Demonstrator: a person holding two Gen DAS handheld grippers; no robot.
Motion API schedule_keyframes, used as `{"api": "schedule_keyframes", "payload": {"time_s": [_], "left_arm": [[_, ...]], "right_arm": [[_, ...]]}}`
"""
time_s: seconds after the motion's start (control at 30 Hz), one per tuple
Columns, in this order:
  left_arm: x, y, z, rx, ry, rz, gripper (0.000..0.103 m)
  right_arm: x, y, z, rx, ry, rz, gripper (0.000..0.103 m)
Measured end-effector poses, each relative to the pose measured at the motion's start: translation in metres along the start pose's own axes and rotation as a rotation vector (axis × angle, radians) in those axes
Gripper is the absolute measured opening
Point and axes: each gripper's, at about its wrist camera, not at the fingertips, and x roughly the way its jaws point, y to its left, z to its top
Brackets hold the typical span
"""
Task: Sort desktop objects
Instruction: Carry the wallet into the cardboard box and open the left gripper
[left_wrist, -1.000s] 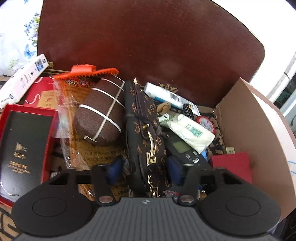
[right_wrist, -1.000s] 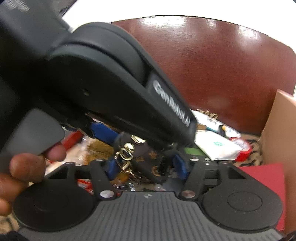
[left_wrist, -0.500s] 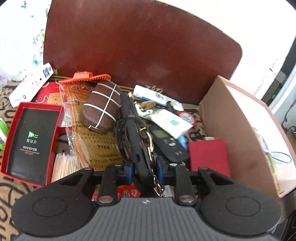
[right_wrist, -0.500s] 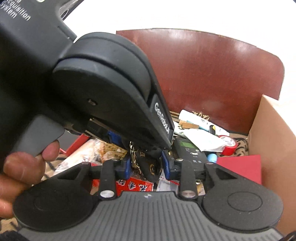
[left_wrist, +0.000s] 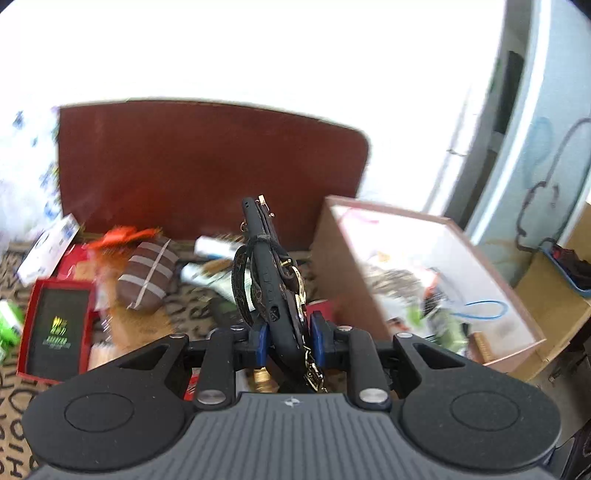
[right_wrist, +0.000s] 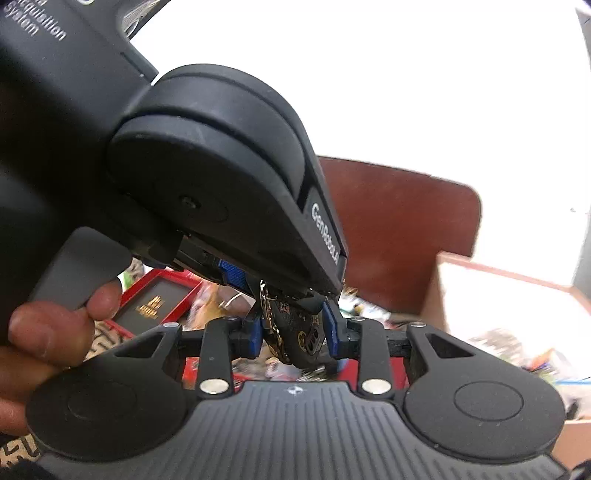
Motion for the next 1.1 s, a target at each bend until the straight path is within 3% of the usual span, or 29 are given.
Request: {"api": "schedule_keyframes", "payload": {"time_s": [0.17,0.5,0.93,1.1], "left_arm": [[0.01,-0.036,0.009,0.024,-0.004,-0.067,0.023],[0.07,-0.108,0.023,0.042,0.054,-0.242,0.023],[0.161,-0.161,0.048,-0.046,0.146,-0.418,0.023],[0.193,-0.169,0.051,-0.024,0.164,-0.415,0.024]], "right_arm": [[-0.018,-0.03,0.002,0.009,-0.025,-0.07,0.031],[-0.026,-0.109,-0.009,-0.024,0.009,-0.226,0.031],[0.011,-0.21,-0.009,-0.178,0.216,-0.291,0.031],[0.041,-0.23,-0.009,-0.214,0.302,-0.297,0.031]]}}
